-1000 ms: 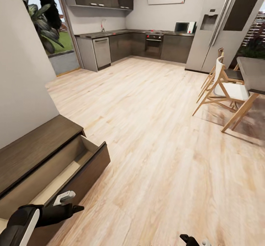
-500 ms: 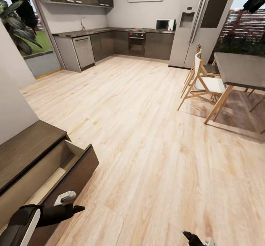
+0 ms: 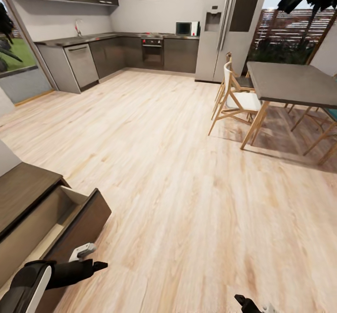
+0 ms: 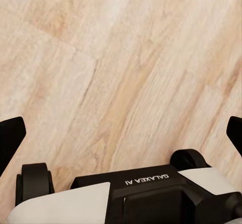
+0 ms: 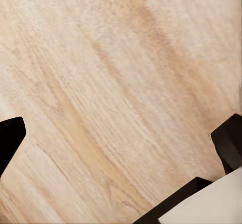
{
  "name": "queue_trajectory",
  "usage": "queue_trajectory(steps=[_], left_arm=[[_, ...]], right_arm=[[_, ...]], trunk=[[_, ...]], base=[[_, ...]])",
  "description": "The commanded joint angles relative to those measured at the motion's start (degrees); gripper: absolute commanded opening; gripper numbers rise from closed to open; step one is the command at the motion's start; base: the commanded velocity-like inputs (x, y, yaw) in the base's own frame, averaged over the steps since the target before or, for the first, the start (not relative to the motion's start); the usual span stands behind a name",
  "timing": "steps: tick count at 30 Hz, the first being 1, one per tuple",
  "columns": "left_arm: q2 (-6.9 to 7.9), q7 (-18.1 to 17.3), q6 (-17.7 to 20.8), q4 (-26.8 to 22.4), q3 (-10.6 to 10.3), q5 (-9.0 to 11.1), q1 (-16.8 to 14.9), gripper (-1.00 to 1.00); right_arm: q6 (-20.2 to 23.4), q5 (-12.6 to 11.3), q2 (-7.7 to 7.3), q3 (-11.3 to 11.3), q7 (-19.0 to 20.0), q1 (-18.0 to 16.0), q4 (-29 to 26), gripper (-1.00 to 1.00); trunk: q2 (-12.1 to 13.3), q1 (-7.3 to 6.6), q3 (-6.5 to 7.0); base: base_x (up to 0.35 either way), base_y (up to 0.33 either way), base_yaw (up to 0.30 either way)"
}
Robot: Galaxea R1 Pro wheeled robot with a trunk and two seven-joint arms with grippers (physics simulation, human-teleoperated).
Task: Place each of the two pumpkins and all three candles from the living room inside a cabinet in the living room (use any cabinet), then make sure every cabinet is closed, and position the cauldron so it is next to a table in the living room.
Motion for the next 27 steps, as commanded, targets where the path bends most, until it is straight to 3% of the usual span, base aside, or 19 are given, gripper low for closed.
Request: queue_trajectory(steps=[1,22,27], left_arm=[[0.00,0.18,0.48,-0.03,0.08,0.51,-0.01,1.00],[-0.03,0.48,0.39,-0.03,0.08,0.51,-0.01,1.00],[-0.09,1.63,-1.67,0.04,0.03,-0.32,-0.01,1.00]], right_arm=[[0.01,-0.44,-0.07,0.26,-0.32,-0.03,-0.07,1.00],[-0.08,-0.52,-0.10,-0.31,-0.32,-0.04,3.11,1.00],[-6.74,-0.43,-0.19,-0.13,-0.29,-0.03,3.72,1.00]], trunk=[[-0.02,-0.01,-0.09],[-0.02,-0.01,-0.90],[-0.02,-0.01,-1.08]], base=[[0.000,0.000,-0.255],[0.000,0.000,-0.256],[0.000,0.000,-0.256]])
